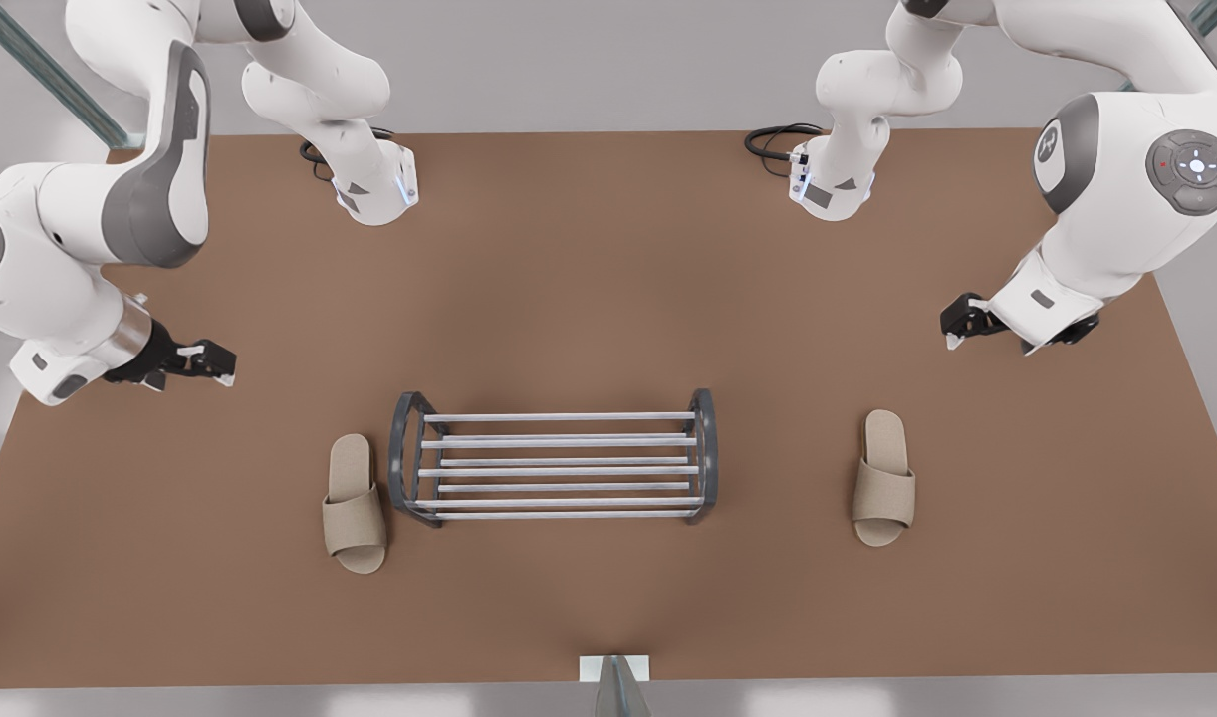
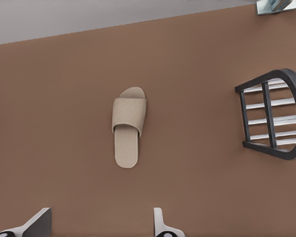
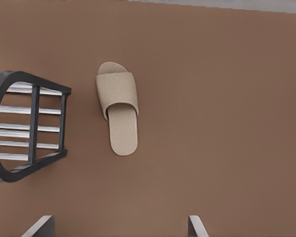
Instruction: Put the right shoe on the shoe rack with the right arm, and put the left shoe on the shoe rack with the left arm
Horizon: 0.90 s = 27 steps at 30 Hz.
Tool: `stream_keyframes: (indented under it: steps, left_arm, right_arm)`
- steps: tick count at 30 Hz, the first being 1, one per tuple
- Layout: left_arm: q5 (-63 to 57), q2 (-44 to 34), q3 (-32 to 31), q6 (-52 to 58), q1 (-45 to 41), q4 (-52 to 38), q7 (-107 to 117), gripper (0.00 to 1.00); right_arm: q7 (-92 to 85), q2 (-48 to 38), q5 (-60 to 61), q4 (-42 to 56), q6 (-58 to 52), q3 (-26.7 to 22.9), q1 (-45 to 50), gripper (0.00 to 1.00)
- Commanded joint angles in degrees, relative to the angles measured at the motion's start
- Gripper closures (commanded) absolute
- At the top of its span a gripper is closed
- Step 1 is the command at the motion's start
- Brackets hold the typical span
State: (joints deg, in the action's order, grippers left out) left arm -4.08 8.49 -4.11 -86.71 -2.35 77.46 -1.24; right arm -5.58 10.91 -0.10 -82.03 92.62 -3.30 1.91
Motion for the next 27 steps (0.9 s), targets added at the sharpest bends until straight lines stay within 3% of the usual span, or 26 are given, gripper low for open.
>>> stream_keyframes:
  steps: [1,4,5,7,8,9,11,14,16,17,20,23,26,27]
  left_arm:
    - [-0.05,-0.06,-0.02,-0.39,-0.02,-0.03,-0.52,0.0]
    - [0.39,-0.06,0.07,-0.82,0.07,0.58,-0.43,0.0]
    - [-0.14,0.12,0.25,-1.35,-0.02,1.46,-2.97,0.0]
    - [-3.38,-3.04,1.04,-12.68,-0.19,12.35,-10.45,0.0]
    - [-6.38,-6.99,1.04,-21.99,-0.19,21.92,-13.78,0.0]
    - [-6.55,-9.72,1.04,-29.56,-0.19,29.05,-20.63,0.0]
    - [-16.48,-12.97,1.04,-42.39,-0.19,39.6,-23.63,0.0]
    - [-26.5,-14.82,1.21,-58.56,-0.19,50.76,-22.58,0.0]
    - [-37.57,-14.73,3.06,-65.07,-0.19,54.81,-8.8,0.0]
    - [-45.56,-14.65,3.67,-69.47,-0.19,57.97,2.98,0.0]
    - [-65.78,-12.98,3.85,-73.86,-0.11,60.53,35.49,0.0]
    - [-93.11,-8.85,4.03,-78.87,-0.02,60.61,79.88,0.0]
    - [-107.71,-7.26,4.03,-81.25,0.07,60.61,103.8,0.0]
    - [-110.43,-7.0,4.03,-81.86,0.07,60.53,108.81,0.0]
  right_arm:
    - [-2.07,-0.27,-0.25,-0.58,6.25,-0.04,-0.15,0.0]
    - [-1.8,-0.88,0.02,-3.48,6.52,-1.36,0.28,0.0]
    - [-1.72,-0.53,-0.07,-2.96,6.96,-6.01,5.2,0.0]
    - [6.88,-0.18,5.27,-2.43,9.5,-6.9,4.86,0.0]
    - [9.8,-1.15,11.61,-2.69,10.21,-7.16,3.36,0.0]
    - [11.9,-0.45,15.82,-2.87,12.22,-10.67,2.75,0.0]
    - [20.87,-3.61,30.06,-12.17,22.23,-15.51,3.98,0.0]
    - [20.35,-7.21,34.37,-22.2,31.82,-17.71,7.93,0.0]
    - [8.58,-6.16,51.85,-25.1,34.03,-19.38,7.23,0.0]
    - [2.6,-6.07,59.95,-30.54,42.1,-19.12,7.84,0.0]
    - [-8.91,-5.46,62.32,-37.41,54.06,-19.03,11.01,0.0]
    - [-36.07,-2.56,83.15,-42.24,54.16,-19.11,8.38,0.0]
    - [-46.97,0.6,87.19,-43.83,53.98,-19.03,6.79,0.0]
    - [-57.15,3.33,97.2,-43.91,53.45,-19.03,6.44,0.0]
